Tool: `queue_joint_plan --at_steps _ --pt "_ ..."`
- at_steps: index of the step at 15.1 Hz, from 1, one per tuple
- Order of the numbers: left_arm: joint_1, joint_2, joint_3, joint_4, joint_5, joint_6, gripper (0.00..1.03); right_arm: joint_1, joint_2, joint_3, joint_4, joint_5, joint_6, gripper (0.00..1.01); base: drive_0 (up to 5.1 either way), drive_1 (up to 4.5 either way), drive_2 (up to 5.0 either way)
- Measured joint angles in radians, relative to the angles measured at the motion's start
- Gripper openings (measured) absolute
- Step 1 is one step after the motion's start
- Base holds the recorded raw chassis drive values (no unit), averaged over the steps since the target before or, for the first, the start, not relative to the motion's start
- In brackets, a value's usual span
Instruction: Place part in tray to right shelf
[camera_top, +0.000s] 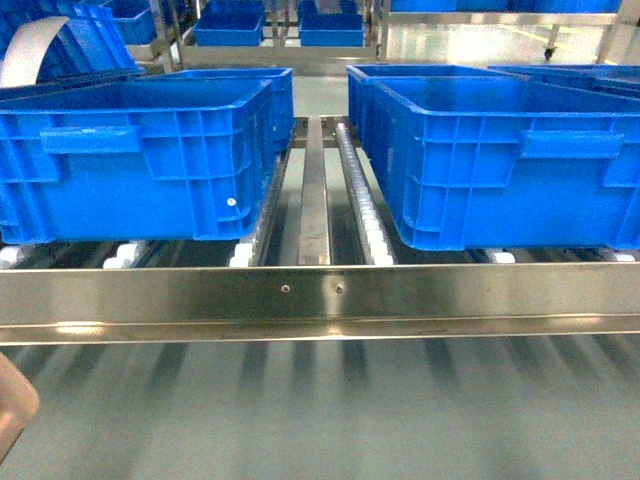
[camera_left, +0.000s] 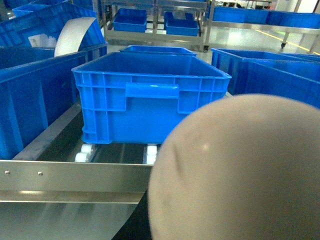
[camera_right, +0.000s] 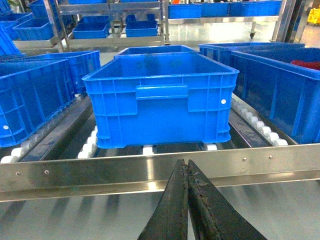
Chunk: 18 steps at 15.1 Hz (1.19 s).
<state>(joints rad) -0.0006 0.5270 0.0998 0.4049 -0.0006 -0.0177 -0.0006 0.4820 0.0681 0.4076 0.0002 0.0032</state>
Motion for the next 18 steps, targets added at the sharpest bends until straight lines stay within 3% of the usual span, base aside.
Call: queue_joint_plan --at_steps 3,9,18 --pt "0.000 -0.093 -0.037 -0.047 0.000 0.000 0.13 0.000 -0.090 -0.024 -0.063 0.000 0.000 0.02 0.0 0.00 0.0" --pt "0.000 -0.142 -0.054 -0.082 0.000 0.000 0.13 0.000 -0.127 -0.055 -0.050 0.000 0.000 0.02 0.0 0.00 0.0" --pt "0.000 -0.312 -0.086 -0.198 0.000 0.000 0.13 0.000 -0.299 -0.055 -0.226 0.000 0.000 0.02 0.0 0.00 0.0"
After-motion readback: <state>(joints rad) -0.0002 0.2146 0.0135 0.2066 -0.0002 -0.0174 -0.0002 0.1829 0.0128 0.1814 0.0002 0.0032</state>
